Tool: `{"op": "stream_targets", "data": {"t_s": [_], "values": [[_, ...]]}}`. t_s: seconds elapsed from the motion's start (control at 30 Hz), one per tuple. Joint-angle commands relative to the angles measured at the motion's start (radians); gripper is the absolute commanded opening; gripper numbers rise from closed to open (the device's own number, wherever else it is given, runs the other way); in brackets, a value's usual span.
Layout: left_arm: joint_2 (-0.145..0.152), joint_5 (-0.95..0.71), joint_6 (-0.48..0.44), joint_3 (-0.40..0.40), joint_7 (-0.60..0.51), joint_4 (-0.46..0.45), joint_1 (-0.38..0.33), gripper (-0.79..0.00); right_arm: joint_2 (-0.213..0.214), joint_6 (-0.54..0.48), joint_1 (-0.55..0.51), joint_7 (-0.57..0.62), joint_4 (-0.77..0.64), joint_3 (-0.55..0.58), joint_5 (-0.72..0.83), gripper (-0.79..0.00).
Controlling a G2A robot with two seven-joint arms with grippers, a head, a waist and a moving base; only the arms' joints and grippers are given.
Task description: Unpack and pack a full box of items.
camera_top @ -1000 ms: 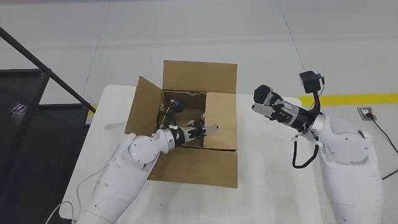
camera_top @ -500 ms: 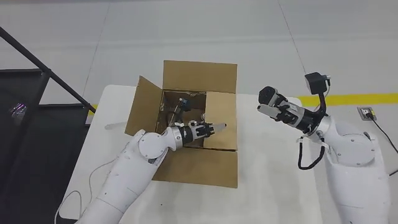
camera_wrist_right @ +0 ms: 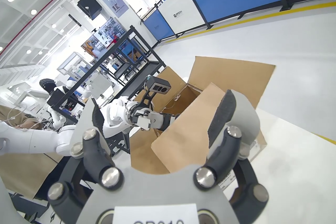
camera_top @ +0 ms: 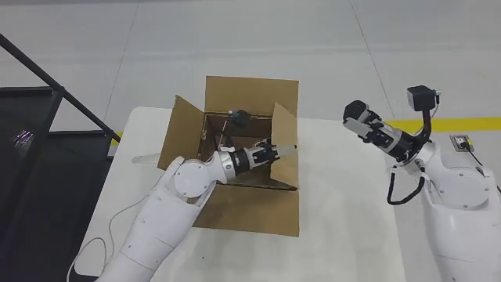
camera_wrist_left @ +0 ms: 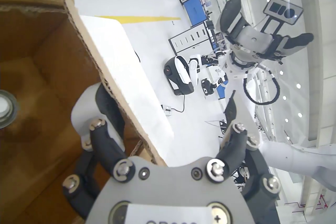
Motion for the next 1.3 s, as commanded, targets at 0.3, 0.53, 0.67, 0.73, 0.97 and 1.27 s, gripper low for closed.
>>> {"op": "stream_targets", "data": {"t_s": [0.3, 0.53, 0.67, 0.73, 0.97, 1.27], "values": [[-0.096, -0.048, 0.051, 0.187, 0.078, 0.172, -0.14, 0.0, 0.031, 0.007, -0.072, -0.079, 0.041, 0.101, 0.022, 0.0], [-0.162, -0.076, 0.067, 0.271, 0.087, 0.326, -0.219, 0.0, 0.039, 0.018, -0.099, -0.101, 0.051, 0.131, 0.061, 0.0], [-0.192, -0.081, 0.074, 0.301, 0.083, 0.39, -0.25, 0.0, 0.039, 0.018, -0.099, -0.101, 0.051, 0.131, 0.061, 0.0], [-0.205, -0.083, 0.069, 0.31, 0.083, 0.417, -0.26, 0.0, 0.039, 0.018, -0.099, -0.101, 0.051, 0.131, 0.061, 0.0], [-0.236, -0.096, 0.029, 0.313, 0.085, 0.481, -0.282, 0.0, 0.039, 0.018, -0.099, -0.101, 0.051, 0.131, 0.061, 0.0], [-0.203, -0.098, -0.056, 0.197, 0.119, 0.406, -0.272, 0.0, 0.056, -0.014, -0.087, -0.107, -0.055, 0.087, -0.092, 0.0]]}}
